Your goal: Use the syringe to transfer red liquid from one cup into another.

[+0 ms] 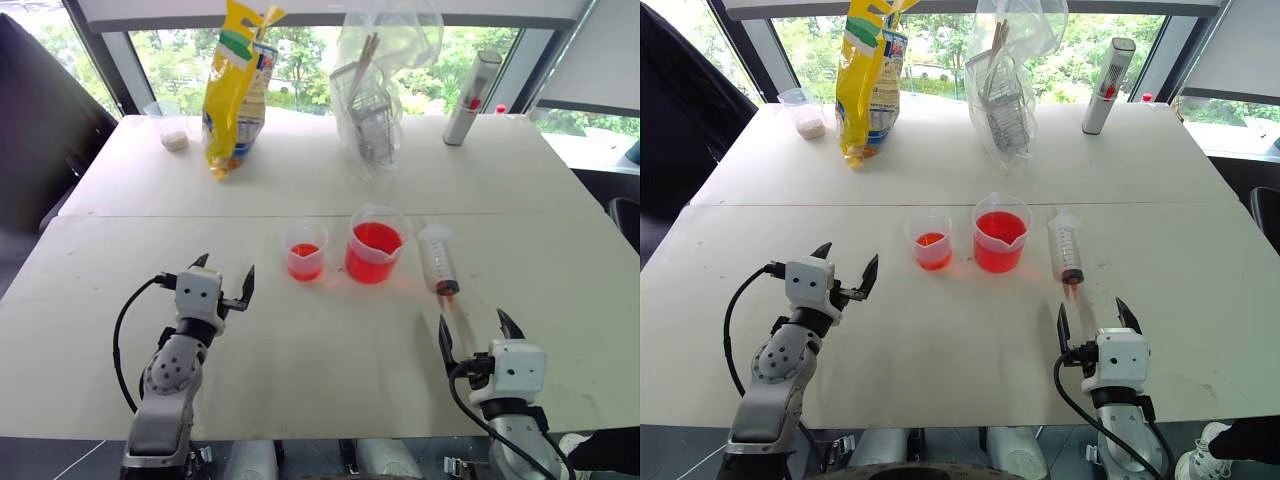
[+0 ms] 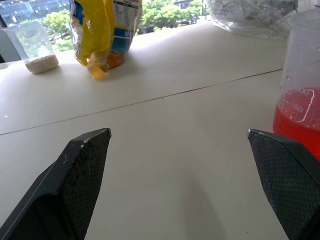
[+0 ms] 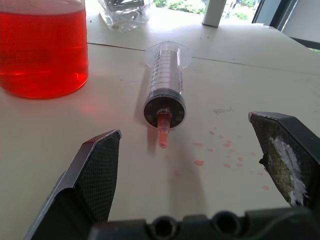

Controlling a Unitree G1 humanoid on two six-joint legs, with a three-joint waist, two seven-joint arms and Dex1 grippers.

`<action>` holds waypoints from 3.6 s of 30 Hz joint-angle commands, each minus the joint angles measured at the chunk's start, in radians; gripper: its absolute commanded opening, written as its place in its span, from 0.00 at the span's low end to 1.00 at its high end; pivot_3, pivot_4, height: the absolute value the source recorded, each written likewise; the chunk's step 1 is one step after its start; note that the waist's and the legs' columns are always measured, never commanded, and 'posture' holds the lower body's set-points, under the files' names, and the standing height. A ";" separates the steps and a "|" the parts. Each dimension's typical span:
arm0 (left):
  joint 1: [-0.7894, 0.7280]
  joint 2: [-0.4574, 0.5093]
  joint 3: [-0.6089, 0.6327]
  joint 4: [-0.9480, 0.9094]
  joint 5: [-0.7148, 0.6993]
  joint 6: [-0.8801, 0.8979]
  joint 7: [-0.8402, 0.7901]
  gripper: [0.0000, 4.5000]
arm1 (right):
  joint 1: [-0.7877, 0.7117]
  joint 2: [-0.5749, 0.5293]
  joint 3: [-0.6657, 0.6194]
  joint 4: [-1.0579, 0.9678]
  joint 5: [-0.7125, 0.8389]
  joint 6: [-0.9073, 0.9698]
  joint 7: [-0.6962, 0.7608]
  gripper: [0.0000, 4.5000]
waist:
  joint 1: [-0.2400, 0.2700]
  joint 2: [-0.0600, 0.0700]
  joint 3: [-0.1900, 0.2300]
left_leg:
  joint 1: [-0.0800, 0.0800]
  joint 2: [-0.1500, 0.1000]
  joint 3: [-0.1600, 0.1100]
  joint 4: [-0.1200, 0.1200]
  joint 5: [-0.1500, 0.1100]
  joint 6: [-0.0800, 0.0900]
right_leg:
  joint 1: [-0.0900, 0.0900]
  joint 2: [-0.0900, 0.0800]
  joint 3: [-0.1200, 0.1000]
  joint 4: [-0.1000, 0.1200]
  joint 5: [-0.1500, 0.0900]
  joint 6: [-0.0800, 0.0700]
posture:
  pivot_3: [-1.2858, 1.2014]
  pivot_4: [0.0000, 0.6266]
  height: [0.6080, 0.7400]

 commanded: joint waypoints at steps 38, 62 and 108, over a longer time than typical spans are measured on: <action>-0.107 0.098 0.029 0.008 -0.103 -0.005 -0.151 1.00 | -0.052 -0.134 -0.053 -0.188 0.109 0.132 0.176 0.98 | 0.000 0.000 0.000 | 0.000 0.000 0.000 0.000 0.000 0.000 | 0.000 0.000 0.000 0.000 0.000 0.000 | 0.52 0.24 0.99; -0.888 0.544 -0.133 0.541 -0.380 0.268 -1.159 1.00 | -1.304 -0.780 -0.121 0.311 0.807 1.663 0.425 0.98 | -0.003 0.002 0.004 | -0.003 -0.001 0.001 -0.006 0.000 0.002 | -0.005 0.005 0.000 -0.002 0.003 0.003 | 0.52 0.24 0.99; -1.060 0.415 -0.122 0.599 -0.379 0.209 -1.210 1.00 | -1.316 -0.806 0.162 0.341 0.359 1.293 0.546 0.31 | 0.001 0.005 0.004 | -0.018 -0.002 -0.002 0.010 -0.002 0.004 | -0.016 0.005 -0.005 0.008 0.003 0.004 | 0.52 0.24 0.99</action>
